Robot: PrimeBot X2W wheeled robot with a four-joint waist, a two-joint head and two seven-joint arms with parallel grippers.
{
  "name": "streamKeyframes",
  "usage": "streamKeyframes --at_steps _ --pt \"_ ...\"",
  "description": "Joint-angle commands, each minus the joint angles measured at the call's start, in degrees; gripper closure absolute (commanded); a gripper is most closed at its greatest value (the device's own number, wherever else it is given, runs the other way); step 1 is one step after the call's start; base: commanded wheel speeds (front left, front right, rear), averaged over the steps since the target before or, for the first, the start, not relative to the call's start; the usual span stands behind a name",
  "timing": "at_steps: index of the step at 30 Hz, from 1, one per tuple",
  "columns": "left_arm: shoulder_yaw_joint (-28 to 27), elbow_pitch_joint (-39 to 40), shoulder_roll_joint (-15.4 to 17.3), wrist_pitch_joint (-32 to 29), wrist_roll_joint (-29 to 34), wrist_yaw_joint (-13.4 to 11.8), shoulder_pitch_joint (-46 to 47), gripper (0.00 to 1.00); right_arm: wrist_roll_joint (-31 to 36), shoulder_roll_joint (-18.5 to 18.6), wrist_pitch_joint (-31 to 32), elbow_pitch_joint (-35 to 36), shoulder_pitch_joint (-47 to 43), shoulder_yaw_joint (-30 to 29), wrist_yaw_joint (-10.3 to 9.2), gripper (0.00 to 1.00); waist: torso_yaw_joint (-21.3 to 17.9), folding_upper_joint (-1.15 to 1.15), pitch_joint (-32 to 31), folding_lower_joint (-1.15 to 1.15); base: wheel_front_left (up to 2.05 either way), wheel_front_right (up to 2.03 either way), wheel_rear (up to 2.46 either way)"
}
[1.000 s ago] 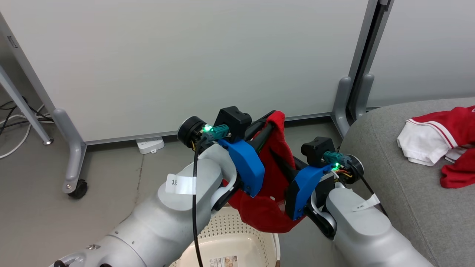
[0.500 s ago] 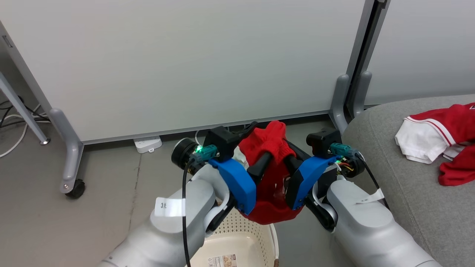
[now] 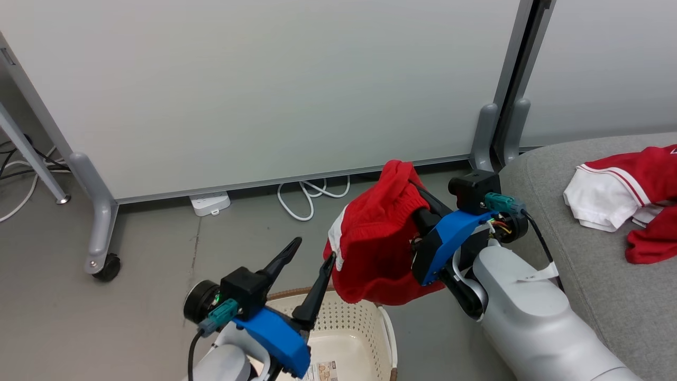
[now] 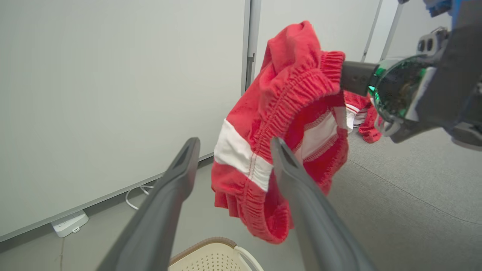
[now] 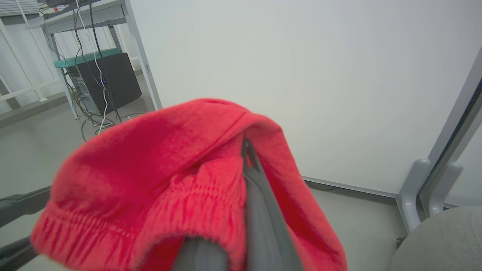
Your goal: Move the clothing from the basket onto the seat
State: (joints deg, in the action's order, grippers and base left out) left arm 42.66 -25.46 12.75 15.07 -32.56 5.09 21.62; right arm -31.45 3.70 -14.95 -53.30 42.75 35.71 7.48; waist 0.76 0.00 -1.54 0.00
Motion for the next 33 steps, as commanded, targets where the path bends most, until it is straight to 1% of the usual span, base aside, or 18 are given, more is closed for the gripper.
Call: streamKeyframes --at_steps 1,6,8,15,19,24,30,31,33 --pt "-2.7 1.6 0.4 0.1 1.6 -0.1 -2.9 0.0 0.2 0.3 -0.3 0.5 -0.2 -0.4 0.02 1.0 0.0 0.0 0.0 0.0 0.0 0.0 0.0" --pt "-9.9 5.2 -0.3 0.1 5.5 0.4 -9.0 0.0 0.8 0.6 -0.3 1.4 -1.1 -1.3 0.03 1.0 0.1 0.0 0.0 0.0 0.0 0.0 0.0" --pt "-11.8 5.7 -0.7 0.1 6.9 0.7 -10.4 0.0 1.1 0.8 -0.3 1.6 -1.2 -1.6 0.02 1.0 0.2 0.0 0.0 0.0 0.0 0.0 0.0" --pt "-15.9 5.9 -2.0 0.1 10.1 1.9 -12.7 0.0 1.7 0.8 -0.3 1.8 -1.8 -2.2 0.03 1.0 0.0 0.0 0.3 0.0 0.0 0.0 0.0" --pt "-17.3 5.5 -2.7 0.1 11.1 2.2 -13.4 0.0 1.7 0.7 -0.3 1.9 -1.8 -2.2 0.02 1.0 -1.1 0.0 0.5 0.0 0.0 0.0 0.0" --pt "-18.8 5.8 -3.2 0.1 11.8 2.5 -13.7 0.0 2.2 0.8 -0.3 2.0 -1.3 -2.1 0.02 1.0 -4.3 0.0 1.1 0.0 0.0 0.0 0.0" --pt "-19.5 6.3 -3.7 0.1 12.3 2.5 -13.6 0.0 2.2 1.0 -0.3 2.1 -0.7 -1.8 0.02 1.0 -10.6 0.0 2.1 0.0 0.0 0.0 0.0" --pt "-19.5 6.3 -3.7 0.1 12.3 2.5 -13.6 0.0 2.2 1.0 -0.3 2.1 -0.7 -1.8 0.02 1.0 -10.6 0.0 2.1 0.0 0.0 0.0 0.0" --pt "-19.7 6.4 -3.6 0.1 12.3 2.5 -13.4 0.0 2.4 1.1 -0.3 2.1 -0.4 -1.8 0.03 1.0 -13.0 0.0 2.4 0.0 0.0 0.0 0.0"
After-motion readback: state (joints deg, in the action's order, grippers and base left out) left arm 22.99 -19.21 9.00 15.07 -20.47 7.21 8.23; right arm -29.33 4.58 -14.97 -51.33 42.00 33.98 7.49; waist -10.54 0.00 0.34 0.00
